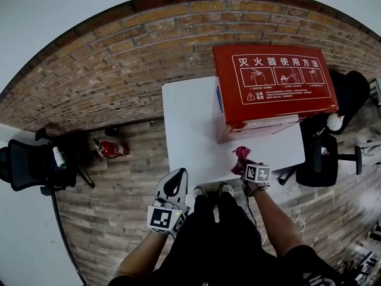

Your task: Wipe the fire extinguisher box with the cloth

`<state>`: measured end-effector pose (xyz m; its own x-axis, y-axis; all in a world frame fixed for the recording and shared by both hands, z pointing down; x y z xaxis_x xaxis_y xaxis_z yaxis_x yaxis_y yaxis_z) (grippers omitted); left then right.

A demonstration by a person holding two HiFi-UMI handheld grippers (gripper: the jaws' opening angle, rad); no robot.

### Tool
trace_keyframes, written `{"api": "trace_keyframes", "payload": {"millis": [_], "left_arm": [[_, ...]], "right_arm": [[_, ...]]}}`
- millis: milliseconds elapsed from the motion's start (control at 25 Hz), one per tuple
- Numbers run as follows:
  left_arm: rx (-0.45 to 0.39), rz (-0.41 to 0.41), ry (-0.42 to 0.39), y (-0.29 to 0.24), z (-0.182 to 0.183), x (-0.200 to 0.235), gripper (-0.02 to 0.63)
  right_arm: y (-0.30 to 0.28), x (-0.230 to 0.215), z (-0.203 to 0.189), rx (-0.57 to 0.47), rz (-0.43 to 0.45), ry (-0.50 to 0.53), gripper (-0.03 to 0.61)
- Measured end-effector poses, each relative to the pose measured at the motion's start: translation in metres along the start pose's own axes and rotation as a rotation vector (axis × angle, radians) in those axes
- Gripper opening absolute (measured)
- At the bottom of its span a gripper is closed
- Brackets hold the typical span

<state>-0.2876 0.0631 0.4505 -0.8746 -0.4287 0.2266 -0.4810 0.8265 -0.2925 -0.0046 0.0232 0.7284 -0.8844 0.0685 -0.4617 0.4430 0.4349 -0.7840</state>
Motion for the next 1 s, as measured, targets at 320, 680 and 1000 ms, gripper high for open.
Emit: {"api": "trace_keyframes", "payload": {"millis": [320,680,1000], "left_arm": [[-0.015,-0.033,-0.018,-0.005,0.004,-0.015,0.033],[-0.048,-0.066,-0.04,-0.008,0.013,-0.035,0.033],[-0.089,-0.086,-0.059,-0.006,0.026,-0.054,0.034]], "right_arm": [[0.043,0.028,0.026,-0.128,0.114,0.0,0.101],[0.109,0.077,0.063,-0.278,0.277,0.042,0.1],[0.164,0.108,0.081,-0.382,0.369,0.077,0.1]]}}
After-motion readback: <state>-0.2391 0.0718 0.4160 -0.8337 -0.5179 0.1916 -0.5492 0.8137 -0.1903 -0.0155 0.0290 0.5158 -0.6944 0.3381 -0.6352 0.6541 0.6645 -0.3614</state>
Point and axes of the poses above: the fingertips, and each gripper's own axes: y backward along the fingers, x to its left, z out of its top, the point moved 5 cm from there along y, backward along the fingers, and after that the axes turned 2 degrees about x, right-handed, at the moved point
